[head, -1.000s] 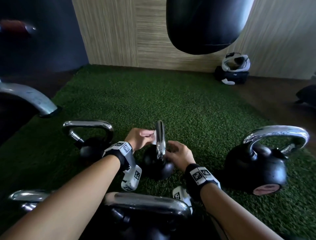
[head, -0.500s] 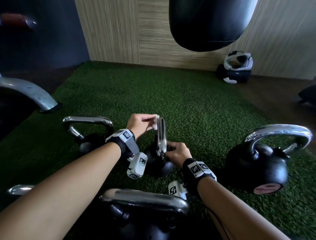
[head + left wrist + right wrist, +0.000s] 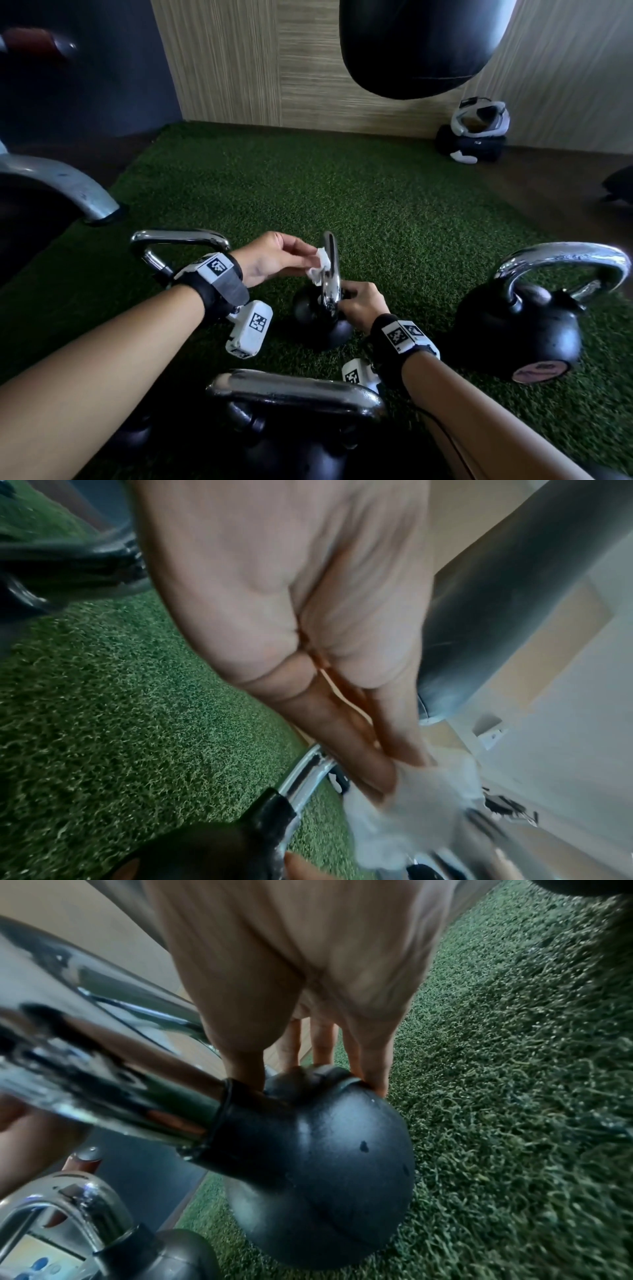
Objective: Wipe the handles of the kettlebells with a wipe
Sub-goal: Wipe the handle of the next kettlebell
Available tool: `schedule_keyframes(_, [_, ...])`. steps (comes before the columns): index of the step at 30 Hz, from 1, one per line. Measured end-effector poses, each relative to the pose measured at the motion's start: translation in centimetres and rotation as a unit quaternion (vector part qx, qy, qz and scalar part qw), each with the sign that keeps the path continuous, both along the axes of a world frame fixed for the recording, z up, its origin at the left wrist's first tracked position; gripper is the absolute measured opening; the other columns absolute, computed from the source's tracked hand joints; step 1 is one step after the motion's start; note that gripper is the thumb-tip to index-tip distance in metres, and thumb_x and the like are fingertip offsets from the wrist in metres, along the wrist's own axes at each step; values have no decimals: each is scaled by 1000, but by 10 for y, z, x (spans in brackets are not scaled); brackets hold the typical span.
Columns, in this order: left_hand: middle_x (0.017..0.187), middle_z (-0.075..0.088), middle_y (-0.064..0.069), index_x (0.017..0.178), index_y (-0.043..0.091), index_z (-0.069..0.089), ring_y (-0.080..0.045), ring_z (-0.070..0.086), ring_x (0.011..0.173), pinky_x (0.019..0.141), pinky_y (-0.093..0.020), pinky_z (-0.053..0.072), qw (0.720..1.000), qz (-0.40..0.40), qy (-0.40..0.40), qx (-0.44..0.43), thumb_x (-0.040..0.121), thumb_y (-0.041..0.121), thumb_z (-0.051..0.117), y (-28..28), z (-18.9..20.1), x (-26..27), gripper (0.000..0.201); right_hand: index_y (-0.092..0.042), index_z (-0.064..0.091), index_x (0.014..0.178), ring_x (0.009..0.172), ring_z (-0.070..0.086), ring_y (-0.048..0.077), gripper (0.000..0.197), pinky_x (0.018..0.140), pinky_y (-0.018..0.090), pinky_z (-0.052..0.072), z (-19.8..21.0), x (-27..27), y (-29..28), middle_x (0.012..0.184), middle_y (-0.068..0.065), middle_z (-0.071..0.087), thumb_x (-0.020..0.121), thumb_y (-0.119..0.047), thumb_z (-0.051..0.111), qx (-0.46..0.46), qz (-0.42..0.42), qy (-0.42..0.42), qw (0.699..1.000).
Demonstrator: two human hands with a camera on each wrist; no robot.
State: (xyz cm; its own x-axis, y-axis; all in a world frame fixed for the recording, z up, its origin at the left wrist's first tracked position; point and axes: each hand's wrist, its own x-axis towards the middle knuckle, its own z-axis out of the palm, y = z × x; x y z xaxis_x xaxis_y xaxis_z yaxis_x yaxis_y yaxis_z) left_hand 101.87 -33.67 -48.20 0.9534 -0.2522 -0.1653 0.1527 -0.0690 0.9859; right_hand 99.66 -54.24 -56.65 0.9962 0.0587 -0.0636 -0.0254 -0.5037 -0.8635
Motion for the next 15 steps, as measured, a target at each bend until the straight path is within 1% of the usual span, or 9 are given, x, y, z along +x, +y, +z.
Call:
schedule_keyframes(2, [84, 80, -1, 84, 6, 72, -12, 77, 82, 71, -24, 64, 999, -36, -9, 5, 81, -11, 74, 2, 0, -7, 18, -27, 82, 103, 67, 62, 2, 47, 63, 20, 46, -2, 1, -1, 79, -9, 73, 60, -47, 79, -4, -2, -4, 1000])
schedule_keyframes(3, [85, 80, -2, 83, 6, 73, -13, 77, 83, 71, -25, 64, 999, -33, -19, 3, 79, -12, 76, 3, 0, -9, 18, -27, 82, 103, 68, 63, 4, 48, 62, 19, 45, -2, 1, 0, 78, -9, 72, 59, -47, 78, -5, -3, -4, 1000])
schedule_keyframes(5, [83, 80, -1, 83, 6, 73, -13, 77, 82, 70, -24, 64, 999, -13, -36, 2, 79, -12, 76, 4, 0, -11, 19, -27, 82, 102, 75, 69, 11, 52, 66, 24, 51, -3, 3, 2, 80, -7, 75, 55, -48, 74, -4, 0, -2, 1000])
schedule_keyframes(7, [81, 79, 0, 80, 8, 74, -12, 75, 81, 71, -23, 63, 998, -27, -48, 20, 78, -12, 77, 6, -3, -15, 20, -27, 82, 100, 79, 72, 15, 47, 71, 27, 56, -3, 4, 2, 84, -3, 78, 57, -44, 77, -7, 3, 3, 1000])
schedule_keyframes(9, [81, 79, 0, 74, 13, 77, -10, 74, 79, 71, -22, 62, 992, -80, -67, 65, 72, -4, 83, 8, -6, -22, 18, -26, 82, 98, 73, 68, 12, 32, 65, 23, 51, -4, 5, -1, 83, -3, 77, 67, -33, 84, -10, 3, 4, 1000])
schedule_keyframes(10, [81, 79, -1, 73, 16, 79, -10, 74, 78, 72, -22, 61, 988, -102, -79, 86, 67, 3, 86, 8, -6, -26, 16, -25, 82, 98, 71, 65, 10, 27, 63, 21, 49, -6, 5, -2, 81, -4, 76, 71, -29, 84, -14, 0, 1, 1000])
schedule_keyframes(11, [82, 80, -2, 72, 18, 80, -10, 75, 79, 73, -23, 62, 984, -111, -95, 100, 64, 9, 88, 8, -6, -30, 15, -25, 82, 97, 71, 65, 9, 24, 63, 21, 47, -7, 6, -3, 81, -3, 76, 73, -27, 84, -14, 0, -3, 1000])
schedule_keyframes(13, [84, 81, -3, 73, 21, 82, -10, 75, 80, 79, -24, 62, 979, -98, -136, 118, 62, 14, 90, 9, -6, -34, 15, -25, 82, 98, 74, 66, 10, 27, 66, 23, 48, -10, 7, -3, 84, -3, 78, 72, -31, 83, -17, 2, -9, 1000])
schedule_keyframes(15, [85, 81, -2, 74, 21, 82, -11, 76, 82, 82, -25, 61, 967, -103, -176, 150, 65, 11, 92, 10, -10, -37, 18, -26, 82, 103, 79, 68, 10, 29, 70, 23, 49, -12, 9, -2, 90, -3, 79, 74, -29, 84, -19, 3, -2, 1000])
